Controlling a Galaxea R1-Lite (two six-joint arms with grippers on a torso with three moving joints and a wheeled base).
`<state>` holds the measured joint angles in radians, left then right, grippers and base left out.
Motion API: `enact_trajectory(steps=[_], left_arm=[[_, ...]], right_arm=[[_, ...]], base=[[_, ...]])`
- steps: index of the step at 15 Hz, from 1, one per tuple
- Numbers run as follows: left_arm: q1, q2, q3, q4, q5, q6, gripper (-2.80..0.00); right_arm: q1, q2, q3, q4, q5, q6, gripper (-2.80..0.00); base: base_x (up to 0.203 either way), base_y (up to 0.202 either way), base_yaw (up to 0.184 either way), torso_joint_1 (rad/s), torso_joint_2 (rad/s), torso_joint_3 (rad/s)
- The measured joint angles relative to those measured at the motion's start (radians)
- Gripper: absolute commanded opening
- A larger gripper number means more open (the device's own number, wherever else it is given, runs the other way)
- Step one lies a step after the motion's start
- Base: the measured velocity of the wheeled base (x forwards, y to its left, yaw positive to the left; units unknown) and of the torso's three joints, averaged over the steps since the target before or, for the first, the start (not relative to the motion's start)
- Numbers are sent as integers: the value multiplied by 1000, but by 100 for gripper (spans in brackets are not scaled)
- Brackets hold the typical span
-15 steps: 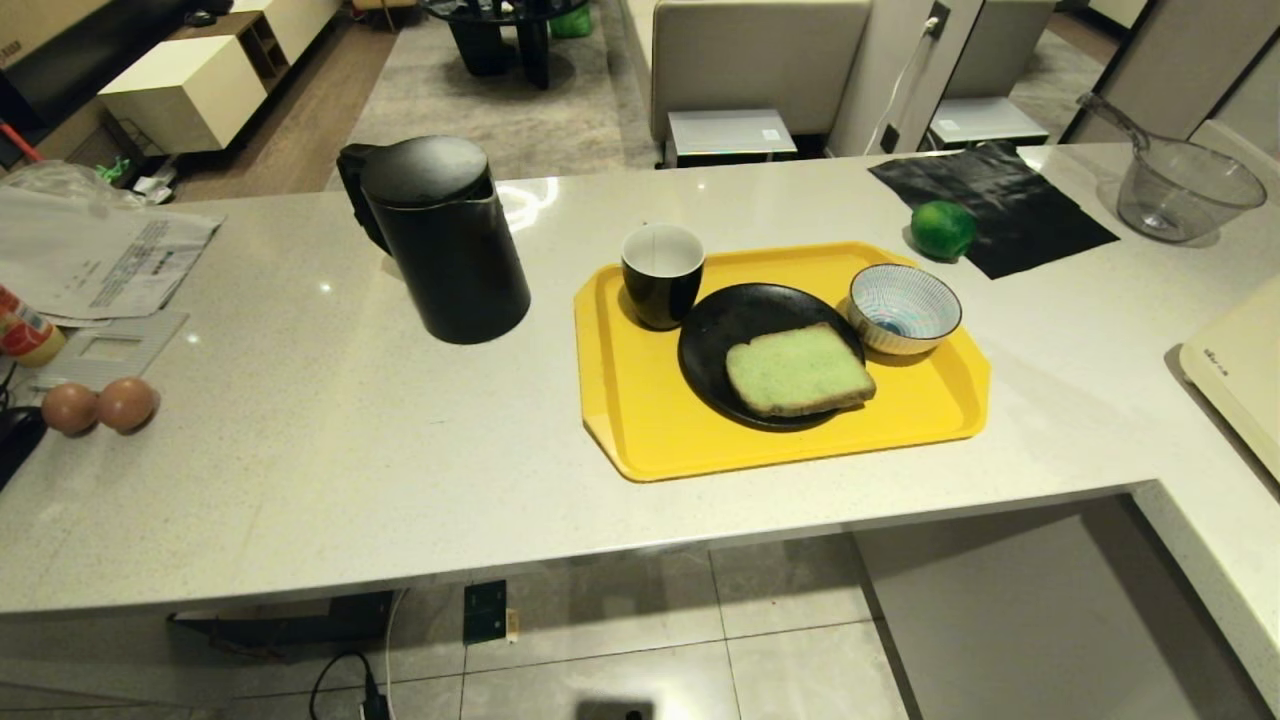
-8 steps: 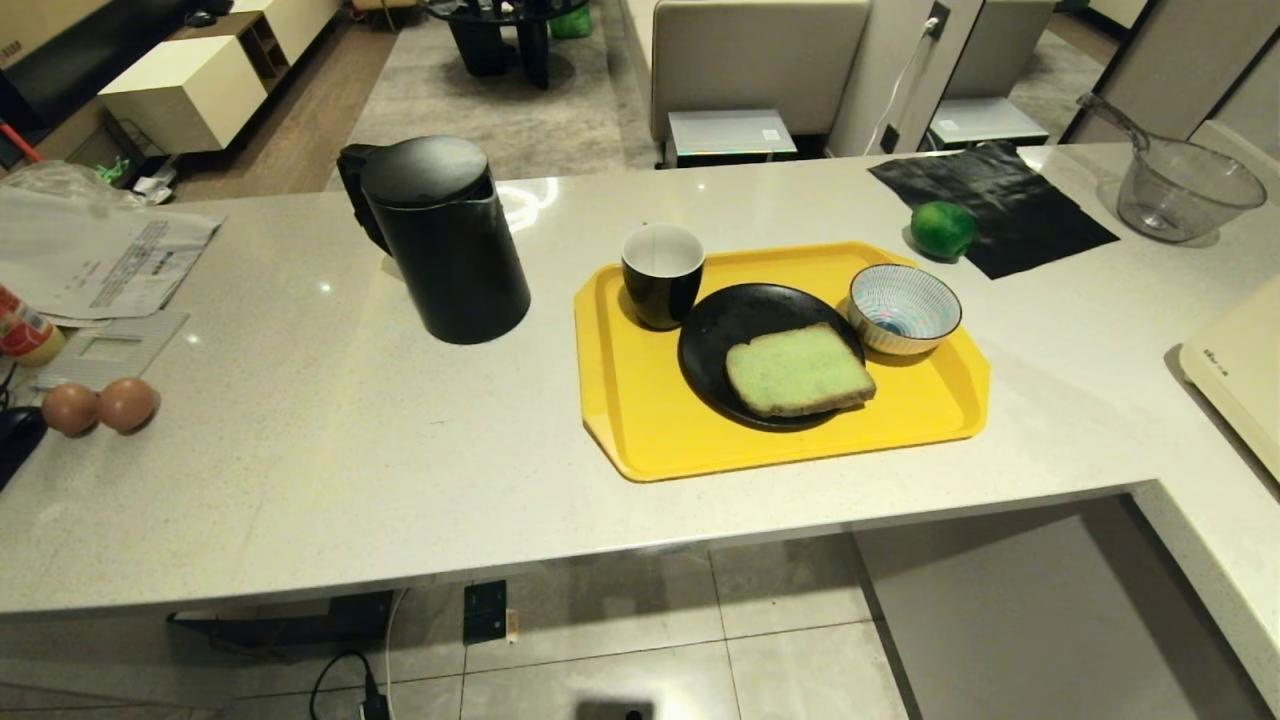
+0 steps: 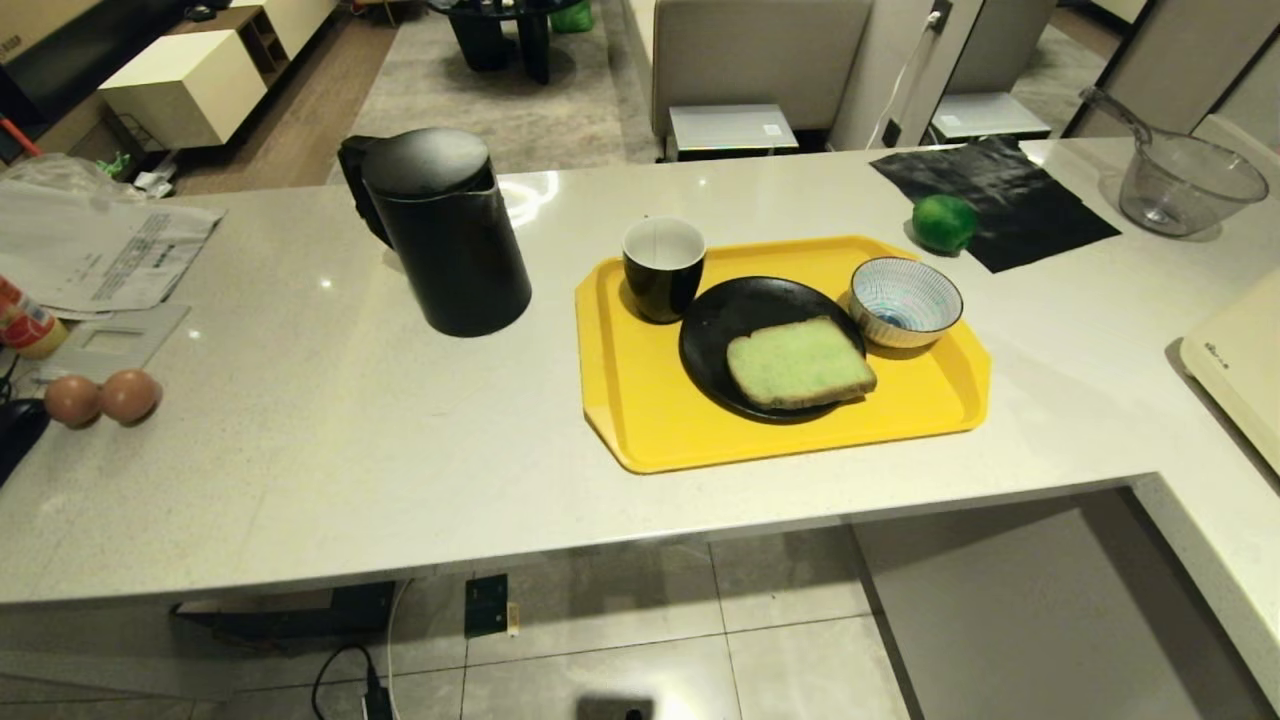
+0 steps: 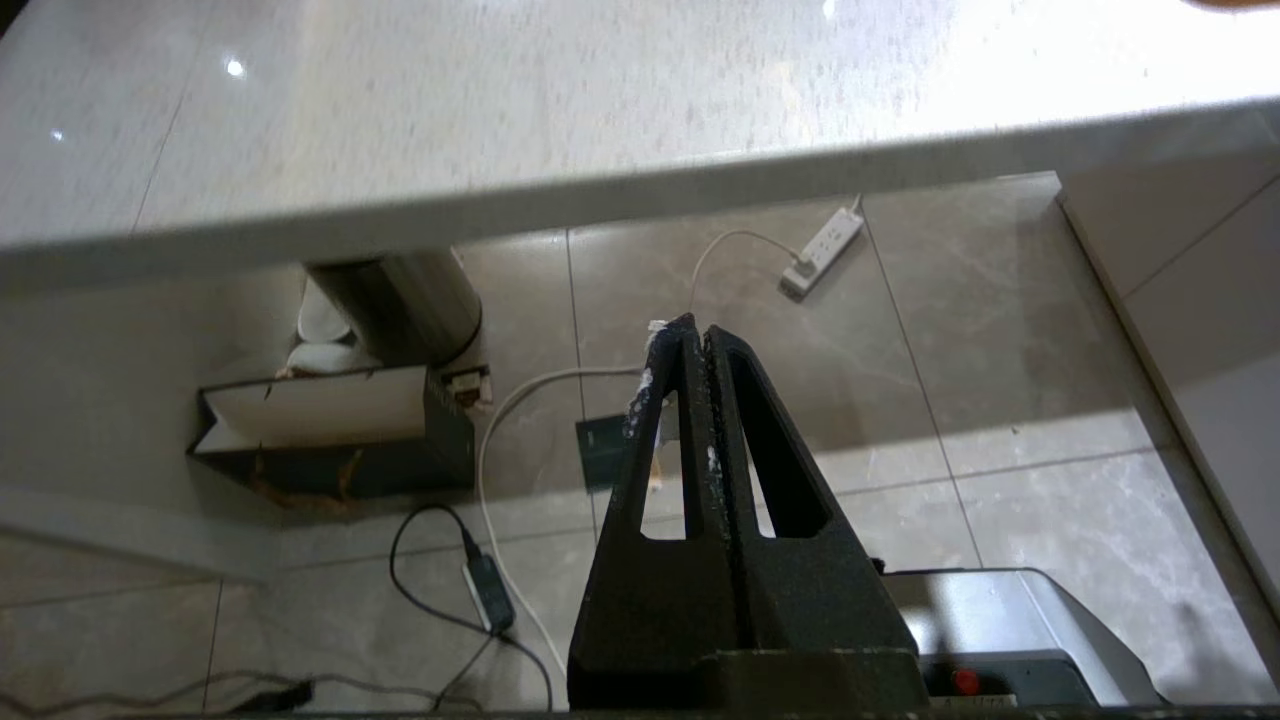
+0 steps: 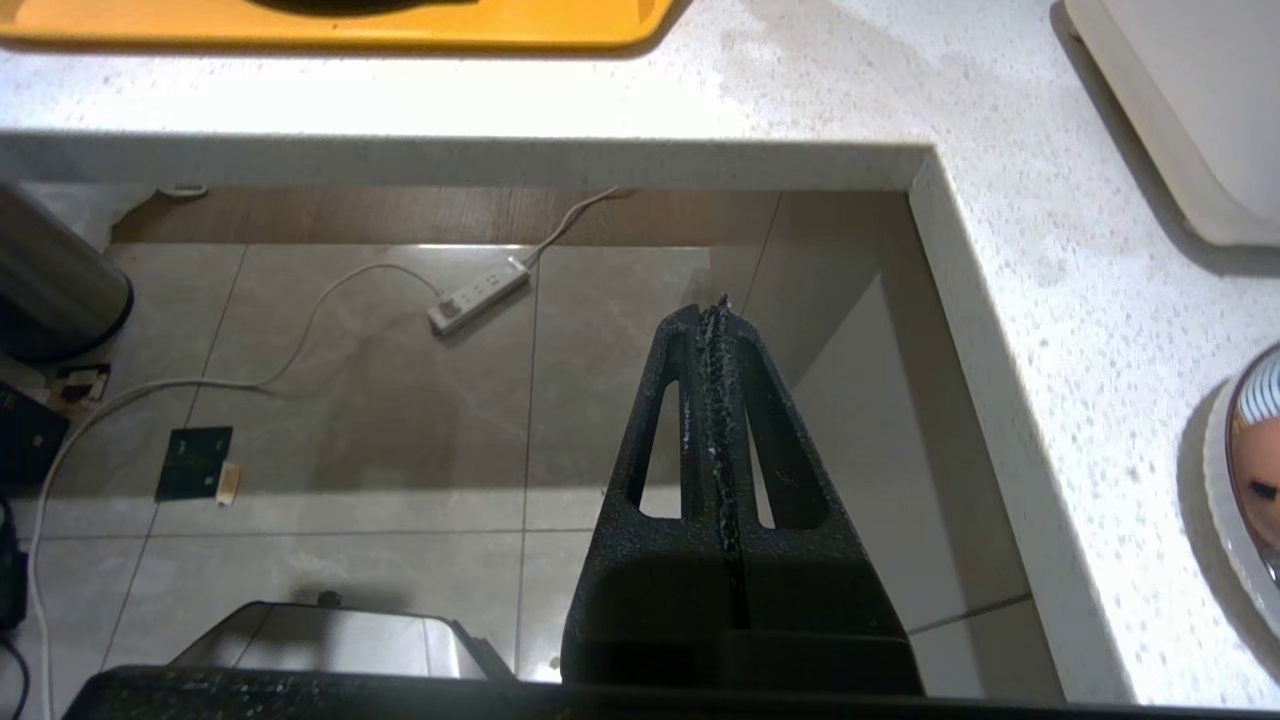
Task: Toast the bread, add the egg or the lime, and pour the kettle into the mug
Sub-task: Pick up the egg
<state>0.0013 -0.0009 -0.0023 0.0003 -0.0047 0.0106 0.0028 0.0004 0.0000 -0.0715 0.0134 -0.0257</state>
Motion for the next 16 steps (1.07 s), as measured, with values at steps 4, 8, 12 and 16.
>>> enact_trajectory(steps=[4, 8, 12, 16], left_arm=[[0, 0, 0, 0, 0, -2, -280], [0, 0, 1, -1, 0, -3, -280], [0, 0, 1, -1, 0, -3, -280], [0, 0, 1, -1, 0, -2, -280]], right_arm=[[0, 0, 0, 0, -1, 0, -280], [0, 0, 0, 0, -1, -4, -280], [0, 0, 0, 1, 0, -15, -280], [0, 0, 0, 0, 0, -13, -280]], base=[[-59, 0, -2, -8, -5, 2], [0, 0, 0, 0, 0, 0], [0, 0, 0, 0, 0, 0], [0, 0, 0, 0, 0, 0]])
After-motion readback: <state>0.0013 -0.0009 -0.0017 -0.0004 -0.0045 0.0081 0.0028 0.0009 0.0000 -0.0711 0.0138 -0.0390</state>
